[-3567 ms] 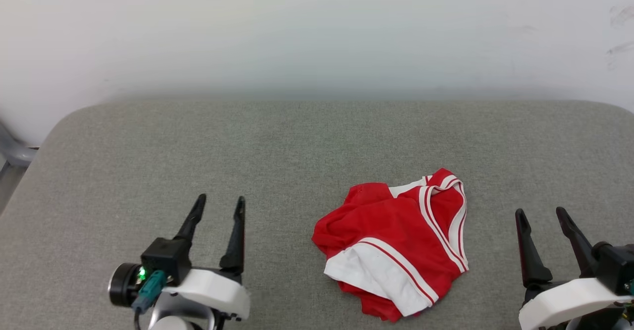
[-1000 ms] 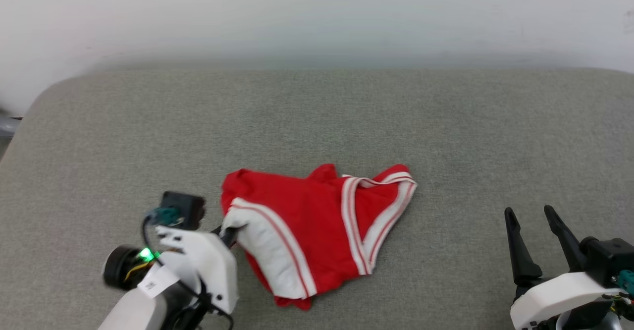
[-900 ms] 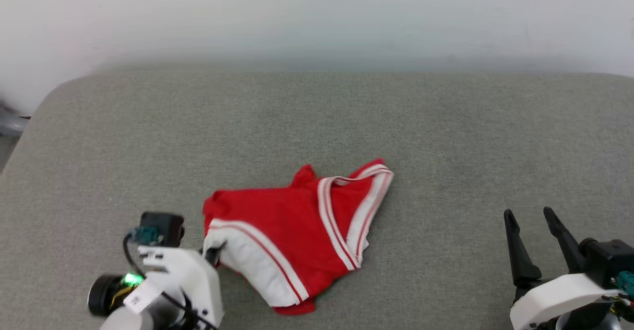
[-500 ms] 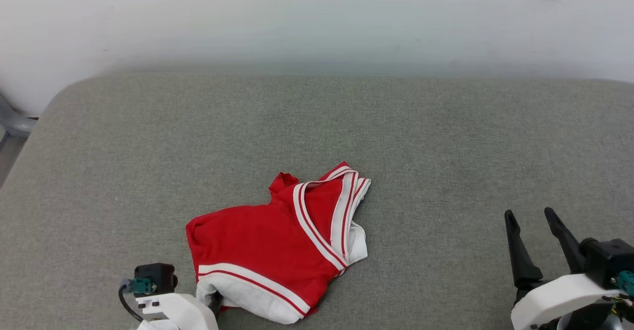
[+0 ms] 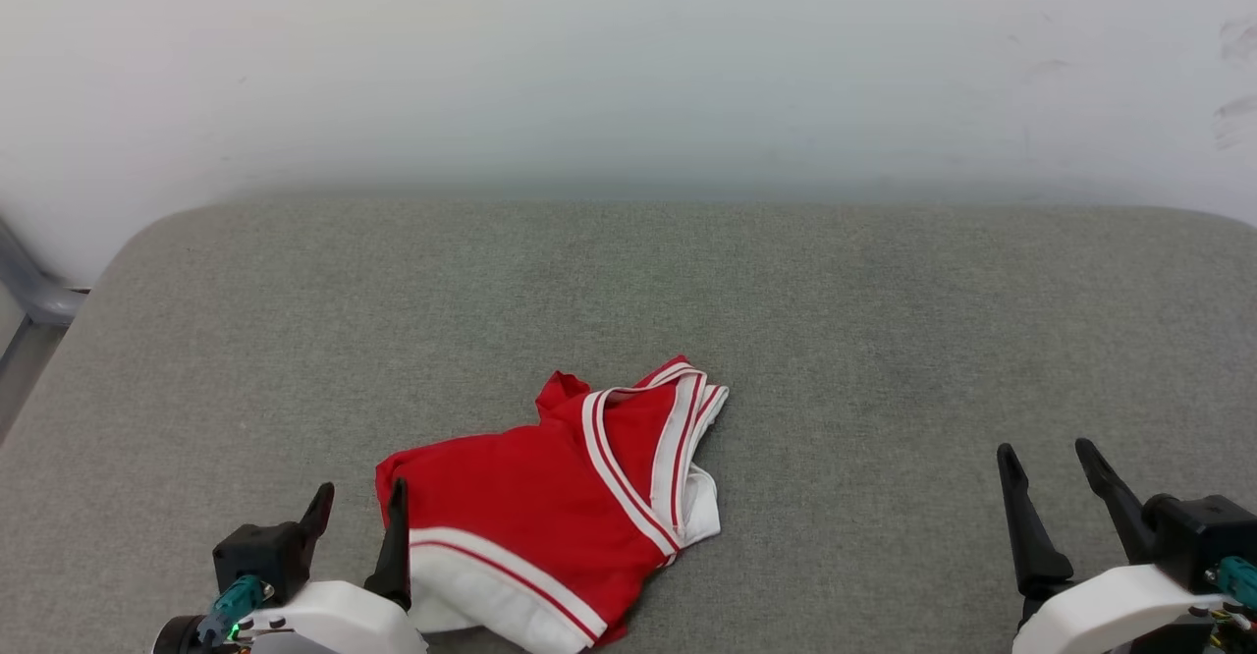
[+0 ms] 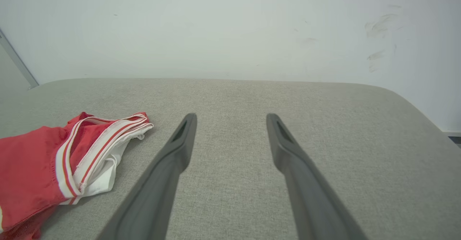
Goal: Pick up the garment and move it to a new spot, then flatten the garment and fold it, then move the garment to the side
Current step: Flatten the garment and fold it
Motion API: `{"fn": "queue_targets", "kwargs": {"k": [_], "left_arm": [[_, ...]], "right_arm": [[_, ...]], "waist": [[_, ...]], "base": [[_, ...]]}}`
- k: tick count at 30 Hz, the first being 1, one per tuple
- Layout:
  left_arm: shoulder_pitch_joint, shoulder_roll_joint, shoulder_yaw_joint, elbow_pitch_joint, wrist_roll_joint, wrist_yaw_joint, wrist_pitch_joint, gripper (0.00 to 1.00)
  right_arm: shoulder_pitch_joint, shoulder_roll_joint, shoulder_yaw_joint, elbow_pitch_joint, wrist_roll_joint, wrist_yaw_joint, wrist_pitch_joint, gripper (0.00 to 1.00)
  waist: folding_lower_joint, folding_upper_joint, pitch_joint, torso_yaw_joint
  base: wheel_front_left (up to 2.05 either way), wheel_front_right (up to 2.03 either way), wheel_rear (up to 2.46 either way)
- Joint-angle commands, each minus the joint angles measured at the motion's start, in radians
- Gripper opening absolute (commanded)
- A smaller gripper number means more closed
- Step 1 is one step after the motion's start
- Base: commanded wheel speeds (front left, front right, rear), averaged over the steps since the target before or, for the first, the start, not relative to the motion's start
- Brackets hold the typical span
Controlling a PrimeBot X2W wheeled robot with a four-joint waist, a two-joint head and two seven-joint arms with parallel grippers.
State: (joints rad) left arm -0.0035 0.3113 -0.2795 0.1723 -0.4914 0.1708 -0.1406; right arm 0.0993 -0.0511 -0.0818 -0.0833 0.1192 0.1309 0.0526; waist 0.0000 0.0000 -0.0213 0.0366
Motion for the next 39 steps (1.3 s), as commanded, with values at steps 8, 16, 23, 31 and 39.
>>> {"fn": "queue_targets", "kwargs": {"k": [8, 16, 23, 31, 39], "left_arm": [[-0.003, -0.006, -0.013, -0.105, 0.047, 0.017, -0.074, 1.00], [-0.017, -0.012, -0.044, -0.173, 0.077, 0.022, -0.081, 1.00], [-0.019, -0.015, -0.054, -0.191, 0.083, 0.028, -0.079, 1.00], [-0.047, -0.036, -0.078, -0.188, 0.083, 0.021, -0.088, 1.00], [-0.089, -0.058, -0.087, -0.172, 0.082, 0.006, -0.103, 1.00]], "right_arm": [[0.017, 0.001, -0.004, -0.011, 0.002, 0.000, 0.009, 1.00], [0.013, 0.001, -0.001, -0.018, -0.005, 0.000, 0.015, 1.00], [-0.009, 0.001, 0.003, 0.011, 0.003, 0.000, 0.003, 1.00], [-0.112, -0.049, 0.137, 0.215, 0.067, 0.000, 0.227, 1.00], [-0.297, -0.101, 0.349, 0.359, 0.209, 0.000, 0.344, 1.00]], "waist": [[0.0000, 0.0000, -0.012, -0.001], [0.0000, 0.0000, -0.012, -0.008], [0.0000, 0.0000, -0.006, -0.005], [0.0000, 0.0000, 0.034, 0.068], [0.0000, 0.0000, 0.104, 0.112]], "base": [[0.00, 0.00, 0.00], [0.00, 0.00, 0.00], [0.00, 0.00, 0.00], [0.00, 0.00, 0.00], [0.00, 0.00, 0.00]]}}
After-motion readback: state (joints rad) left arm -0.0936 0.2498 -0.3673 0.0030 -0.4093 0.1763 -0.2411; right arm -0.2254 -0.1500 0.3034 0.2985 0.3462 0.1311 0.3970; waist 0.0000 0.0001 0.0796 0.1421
